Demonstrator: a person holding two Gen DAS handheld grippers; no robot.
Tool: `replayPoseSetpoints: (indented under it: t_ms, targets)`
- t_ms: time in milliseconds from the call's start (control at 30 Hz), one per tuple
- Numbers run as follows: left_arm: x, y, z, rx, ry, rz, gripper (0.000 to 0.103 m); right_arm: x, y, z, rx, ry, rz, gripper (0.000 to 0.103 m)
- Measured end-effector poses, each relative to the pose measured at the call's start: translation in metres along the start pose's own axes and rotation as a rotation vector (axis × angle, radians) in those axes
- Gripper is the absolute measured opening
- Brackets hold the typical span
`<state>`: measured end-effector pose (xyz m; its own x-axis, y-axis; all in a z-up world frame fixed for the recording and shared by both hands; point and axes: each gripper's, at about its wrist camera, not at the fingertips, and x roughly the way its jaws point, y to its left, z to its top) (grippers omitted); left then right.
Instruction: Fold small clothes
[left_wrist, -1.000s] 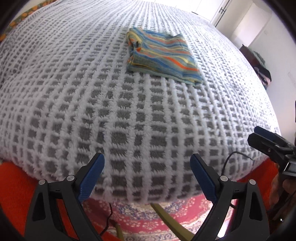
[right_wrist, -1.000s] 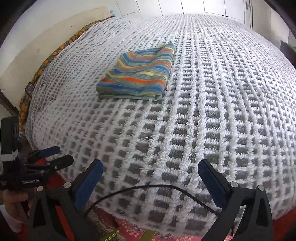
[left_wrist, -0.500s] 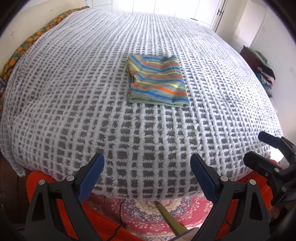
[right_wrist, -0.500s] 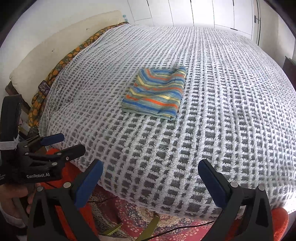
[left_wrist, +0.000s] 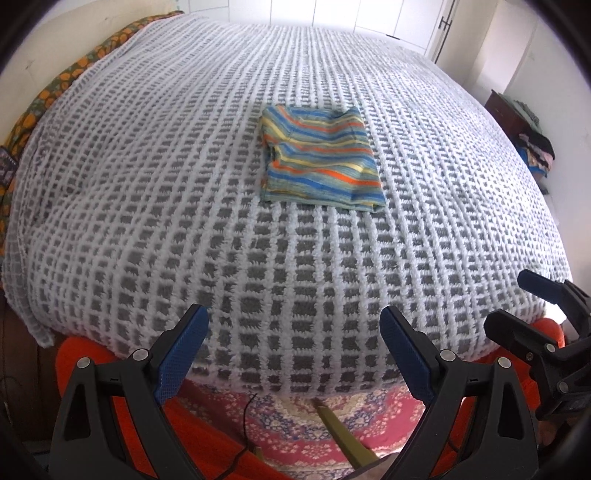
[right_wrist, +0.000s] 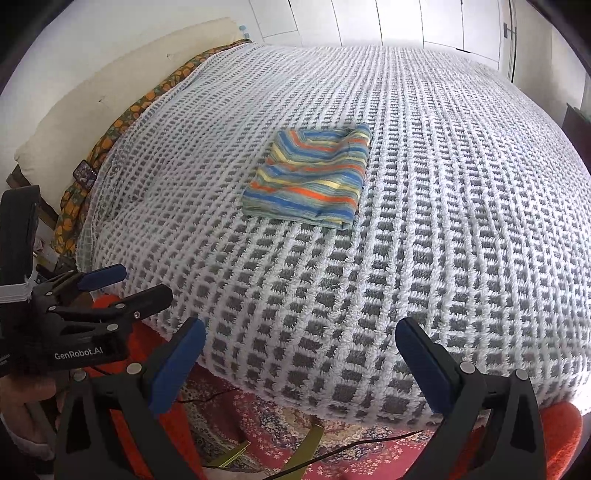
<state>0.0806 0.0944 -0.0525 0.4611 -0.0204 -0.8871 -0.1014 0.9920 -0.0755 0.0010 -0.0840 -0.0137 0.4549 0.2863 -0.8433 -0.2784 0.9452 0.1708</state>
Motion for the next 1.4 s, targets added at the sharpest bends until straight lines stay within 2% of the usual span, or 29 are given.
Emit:
replayPoseSetpoints:
  t_ms: [367,1400]
  targets:
    - [0.002,-0.002,0.001,0.014,0.006,0.005,0.095,0.004,0.006,0.002,-0.04,0.006,-0.029,0.102]
    - [-0.01,-0.001,0.001,0.026,-0.031,0.058,0.095,-0.002,0.008,-0.001,-0.031,-0.004,-0.047,0.102]
